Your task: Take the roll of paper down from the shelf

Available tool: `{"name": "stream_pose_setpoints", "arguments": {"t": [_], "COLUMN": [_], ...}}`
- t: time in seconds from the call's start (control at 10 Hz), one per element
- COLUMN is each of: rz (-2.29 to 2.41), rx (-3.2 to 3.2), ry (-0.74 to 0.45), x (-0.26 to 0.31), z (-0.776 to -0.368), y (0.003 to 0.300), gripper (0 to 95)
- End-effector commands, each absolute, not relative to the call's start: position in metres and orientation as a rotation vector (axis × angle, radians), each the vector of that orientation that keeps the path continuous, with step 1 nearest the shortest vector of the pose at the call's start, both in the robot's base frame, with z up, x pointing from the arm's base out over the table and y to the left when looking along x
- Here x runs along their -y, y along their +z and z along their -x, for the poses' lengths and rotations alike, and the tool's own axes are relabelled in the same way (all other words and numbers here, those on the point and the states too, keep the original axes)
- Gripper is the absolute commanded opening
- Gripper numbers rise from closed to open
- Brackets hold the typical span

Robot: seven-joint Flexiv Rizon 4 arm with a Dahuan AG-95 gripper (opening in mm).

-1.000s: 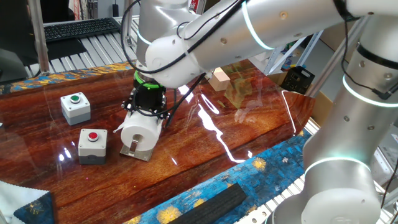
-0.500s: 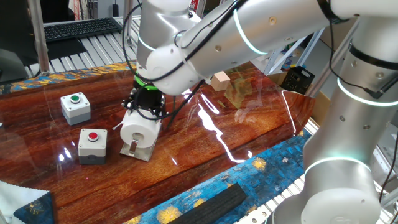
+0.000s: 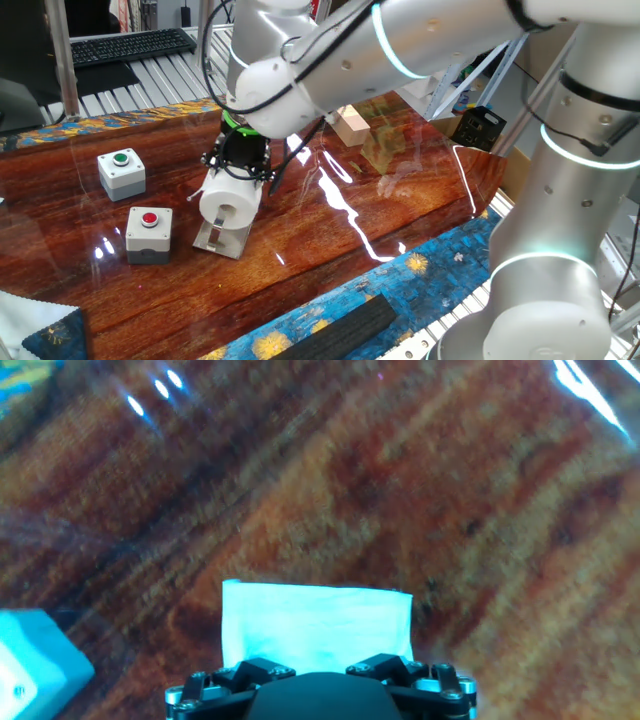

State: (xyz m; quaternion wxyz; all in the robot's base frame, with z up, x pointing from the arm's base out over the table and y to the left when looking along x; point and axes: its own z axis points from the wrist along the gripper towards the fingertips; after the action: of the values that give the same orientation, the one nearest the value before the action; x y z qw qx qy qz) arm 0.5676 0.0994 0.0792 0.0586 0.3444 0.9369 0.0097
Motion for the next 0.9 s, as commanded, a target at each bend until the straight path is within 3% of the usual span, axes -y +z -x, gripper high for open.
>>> {"name": "stream_pose_setpoints", "arguments": {"t": [0.1,0.9], "rz": [-1.04,-0.93], "rx": [-2.842,-2.885], "ry": [0.033,0.05], "x": [-0.097,-0.066], "z": [-0.579,-0.637], "y": [0.084,0.088], "gripper": [0.0,0.0]}}
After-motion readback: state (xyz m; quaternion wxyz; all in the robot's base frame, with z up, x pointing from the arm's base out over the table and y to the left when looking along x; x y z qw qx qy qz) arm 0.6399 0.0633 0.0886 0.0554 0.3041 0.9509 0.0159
